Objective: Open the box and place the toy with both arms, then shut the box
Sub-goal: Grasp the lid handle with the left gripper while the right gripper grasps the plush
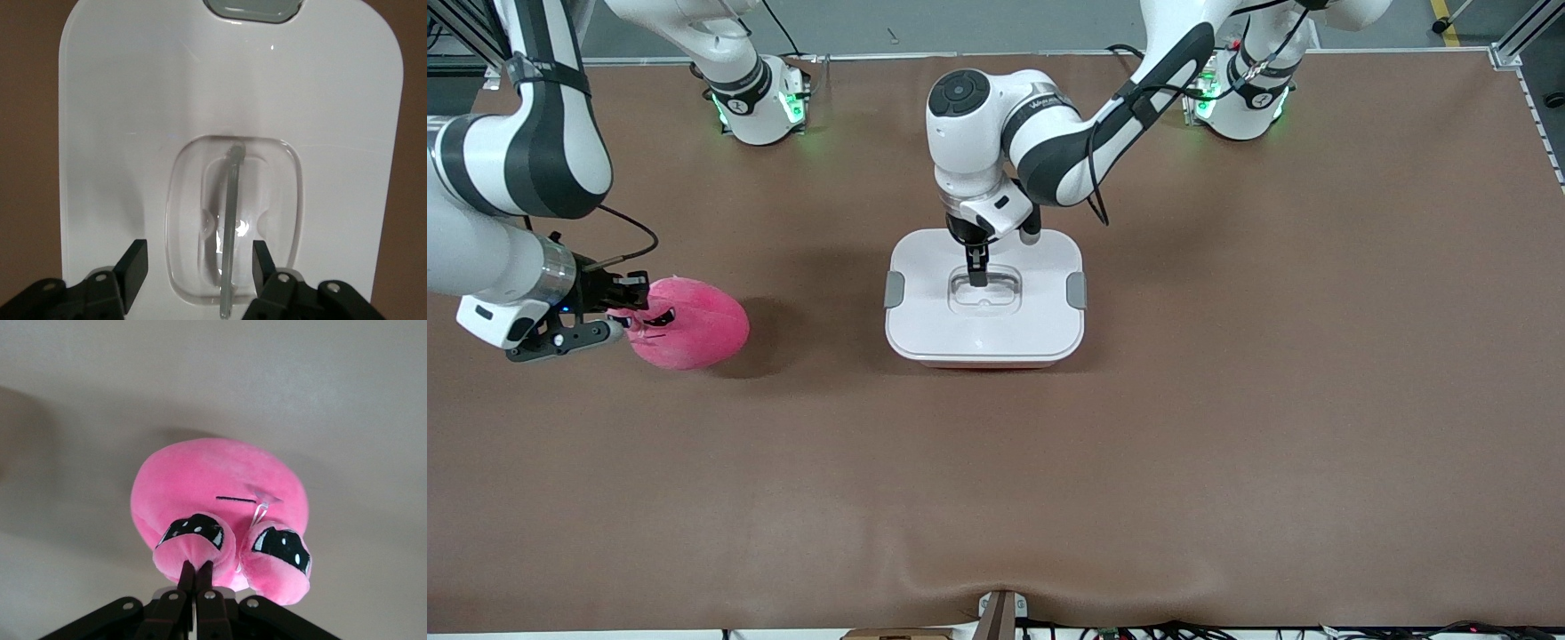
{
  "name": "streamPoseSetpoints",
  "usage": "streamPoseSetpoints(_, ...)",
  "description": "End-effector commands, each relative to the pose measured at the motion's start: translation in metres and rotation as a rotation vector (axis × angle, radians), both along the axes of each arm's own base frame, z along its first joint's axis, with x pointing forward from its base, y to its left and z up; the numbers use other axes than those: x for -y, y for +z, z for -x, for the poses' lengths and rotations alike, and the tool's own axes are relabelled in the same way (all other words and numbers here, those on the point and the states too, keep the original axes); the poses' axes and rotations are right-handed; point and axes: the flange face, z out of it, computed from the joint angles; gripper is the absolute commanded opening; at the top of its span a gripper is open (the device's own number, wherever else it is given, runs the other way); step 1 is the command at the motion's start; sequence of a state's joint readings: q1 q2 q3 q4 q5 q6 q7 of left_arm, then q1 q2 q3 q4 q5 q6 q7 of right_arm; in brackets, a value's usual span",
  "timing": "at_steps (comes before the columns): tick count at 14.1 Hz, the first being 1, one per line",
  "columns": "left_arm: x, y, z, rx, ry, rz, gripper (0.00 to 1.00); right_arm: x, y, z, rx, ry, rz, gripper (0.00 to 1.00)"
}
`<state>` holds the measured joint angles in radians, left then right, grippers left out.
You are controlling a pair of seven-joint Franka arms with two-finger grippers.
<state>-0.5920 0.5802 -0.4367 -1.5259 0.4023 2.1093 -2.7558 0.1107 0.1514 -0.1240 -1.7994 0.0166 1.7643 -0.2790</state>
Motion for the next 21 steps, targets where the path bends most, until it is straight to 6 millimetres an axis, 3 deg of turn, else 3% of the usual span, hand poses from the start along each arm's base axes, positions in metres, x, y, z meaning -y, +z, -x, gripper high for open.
streamPoseSetpoints(1,0.007,-0.004,0.002,0.032,0.113,0.019,0.61,-0.001,0.012,0.001,0.002,0.051,-0.015,0.0)
streamPoseSetpoints(3,0.005,-0.004,-0.001,0.032,0.116,0.019,0.57,-0.004,0.017,-0.001,0.013,0.06,-0.013,0.0)
streamPoseSetpoints(7,0.002,-0.003,-0.007,0.032,0.122,0.02,0.3,-0.02,0.04,-0.003,0.009,0.156,-0.037,0.0)
streamPoseSetpoints(11,0.002,-0.001,-0.007,0.031,0.119,0.023,0.11,-0.027,0.042,-0.002,0.004,0.215,-0.047,0.0)
streamPoseSetpoints(16,0.001,0.004,-0.007,0.033,0.112,0.026,0.0,-0.039,0.052,-0.002,0.013,0.242,-0.048,0.0)
streamPoseSetpoints(21,0.0,0.011,-0.009,0.041,0.09,0.028,0.0,-0.042,0.066,-0.007,0.044,0.283,-0.052,0.0)
